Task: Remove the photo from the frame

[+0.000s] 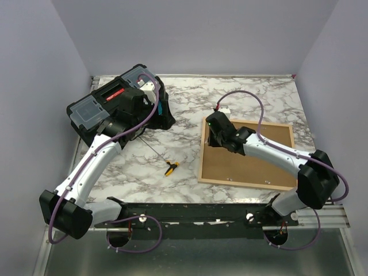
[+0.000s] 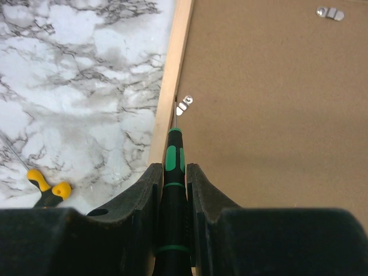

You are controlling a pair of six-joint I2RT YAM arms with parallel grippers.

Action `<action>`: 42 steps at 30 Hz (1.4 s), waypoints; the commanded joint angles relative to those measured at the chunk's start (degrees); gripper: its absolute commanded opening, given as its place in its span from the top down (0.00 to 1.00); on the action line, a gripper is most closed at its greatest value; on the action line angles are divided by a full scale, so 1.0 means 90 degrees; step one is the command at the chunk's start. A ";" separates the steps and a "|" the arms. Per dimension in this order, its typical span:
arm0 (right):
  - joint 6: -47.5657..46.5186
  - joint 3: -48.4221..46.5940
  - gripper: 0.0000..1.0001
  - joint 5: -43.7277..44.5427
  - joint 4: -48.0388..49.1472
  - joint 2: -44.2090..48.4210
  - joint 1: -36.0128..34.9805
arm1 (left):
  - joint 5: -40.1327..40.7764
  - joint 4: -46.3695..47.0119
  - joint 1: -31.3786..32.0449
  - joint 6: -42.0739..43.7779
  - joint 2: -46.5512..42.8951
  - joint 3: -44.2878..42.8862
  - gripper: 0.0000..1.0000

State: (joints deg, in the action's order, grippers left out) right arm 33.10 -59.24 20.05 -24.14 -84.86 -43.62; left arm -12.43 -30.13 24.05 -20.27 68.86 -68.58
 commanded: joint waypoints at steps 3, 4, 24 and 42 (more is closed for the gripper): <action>-0.0055 -0.0409 1.00 0.0179 0.0007 -0.0469 -0.0035 | 0.0062 -0.0059 -0.0036 0.0124 0.0018 -0.0159 0.23; -0.0048 -0.0419 1.00 0.0195 -0.0002 -0.0509 -0.0029 | 0.0053 -0.0068 -0.0036 0.0124 0.0016 -0.0163 0.23; 0.0038 -0.0142 0.99 -0.0172 0.0153 -0.0724 -0.0038 | 0.0033 -0.0070 -0.0033 0.0124 0.0021 -0.0169 0.23; 0.0114 0.0543 0.99 -0.0224 -0.0155 -0.0063 -0.0046 | 0.0043 -0.0089 -0.0036 0.0123 0.0052 -0.0183 0.23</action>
State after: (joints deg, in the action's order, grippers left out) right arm 33.61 -55.48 18.79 -22.11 -86.32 -43.68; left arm -12.43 -30.17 24.05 -19.90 69.01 -68.69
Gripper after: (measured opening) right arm 0.256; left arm 0.773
